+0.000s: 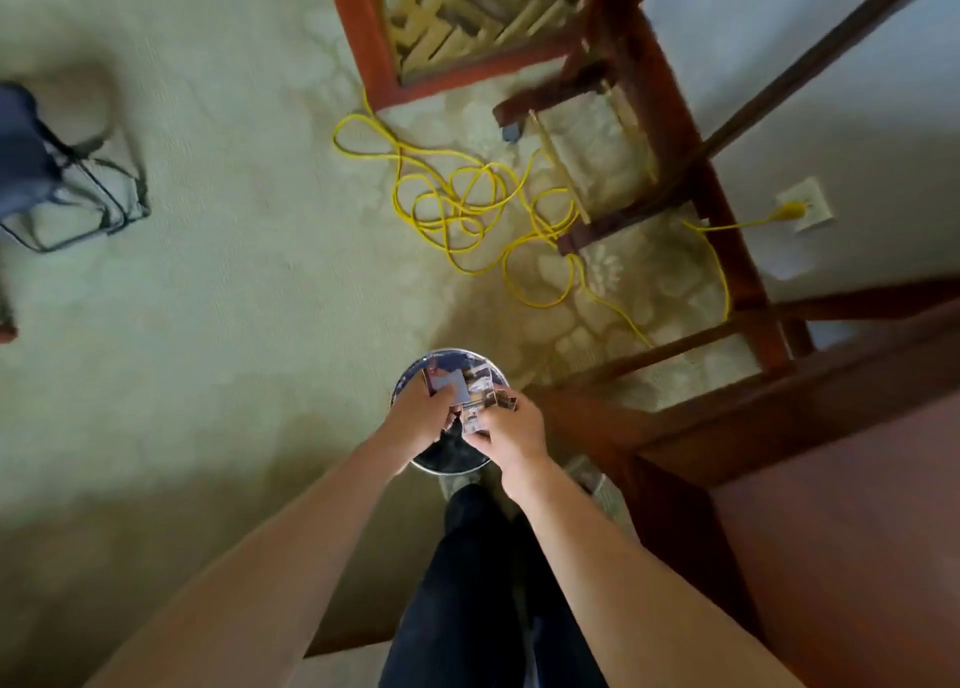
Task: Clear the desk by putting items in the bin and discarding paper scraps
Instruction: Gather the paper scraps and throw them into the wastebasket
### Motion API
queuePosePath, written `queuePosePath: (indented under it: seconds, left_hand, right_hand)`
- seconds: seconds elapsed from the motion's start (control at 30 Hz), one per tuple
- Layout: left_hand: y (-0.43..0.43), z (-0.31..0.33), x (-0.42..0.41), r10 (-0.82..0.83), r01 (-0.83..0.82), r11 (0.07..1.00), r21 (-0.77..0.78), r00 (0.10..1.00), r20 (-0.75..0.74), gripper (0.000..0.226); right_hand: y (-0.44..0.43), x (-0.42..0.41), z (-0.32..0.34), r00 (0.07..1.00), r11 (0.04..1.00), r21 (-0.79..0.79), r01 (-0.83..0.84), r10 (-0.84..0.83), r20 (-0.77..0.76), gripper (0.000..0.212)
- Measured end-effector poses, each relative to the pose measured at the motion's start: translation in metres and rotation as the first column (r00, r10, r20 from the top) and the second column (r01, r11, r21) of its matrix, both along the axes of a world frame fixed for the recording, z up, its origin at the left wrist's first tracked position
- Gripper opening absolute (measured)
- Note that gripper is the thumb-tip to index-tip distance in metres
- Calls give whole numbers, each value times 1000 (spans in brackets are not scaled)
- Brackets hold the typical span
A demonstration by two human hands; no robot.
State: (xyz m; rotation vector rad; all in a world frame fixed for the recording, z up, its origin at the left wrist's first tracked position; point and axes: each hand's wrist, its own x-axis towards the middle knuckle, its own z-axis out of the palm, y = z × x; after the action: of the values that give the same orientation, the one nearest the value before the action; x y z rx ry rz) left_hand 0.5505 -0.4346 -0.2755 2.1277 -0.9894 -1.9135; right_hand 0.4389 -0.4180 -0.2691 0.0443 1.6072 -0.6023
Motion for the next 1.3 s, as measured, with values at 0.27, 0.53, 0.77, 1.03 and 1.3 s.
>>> queuePosePath:
  seconds: [0.27,0.53,0.77,1.03,1.3]
  left_hand:
    - [22,-161,20,69,-69,975,213,998,6,21]
    - [34,-226,21,233,-215,903,371,973,-4,53]
    - [37,-207,12,388,-380,866,325,921,44,38]
    - [29,-92,3,480,-478,855,201,876,46,16]
    - [21,-38,6,431,-441,876,195,898,91,11]
  right_hand:
    - [9,21,-166,997,978,195,-73,76,-7,35]
    - [9,16,-220,964,886,381,-264,246,98,46]
    - [14,7,-207,999,951,309,-29,32,-3,34]
    - [16,7,-98,991,977,164,-133,134,10,32]
    - [16,12,-45,995,976,202,-82,70,66,38]
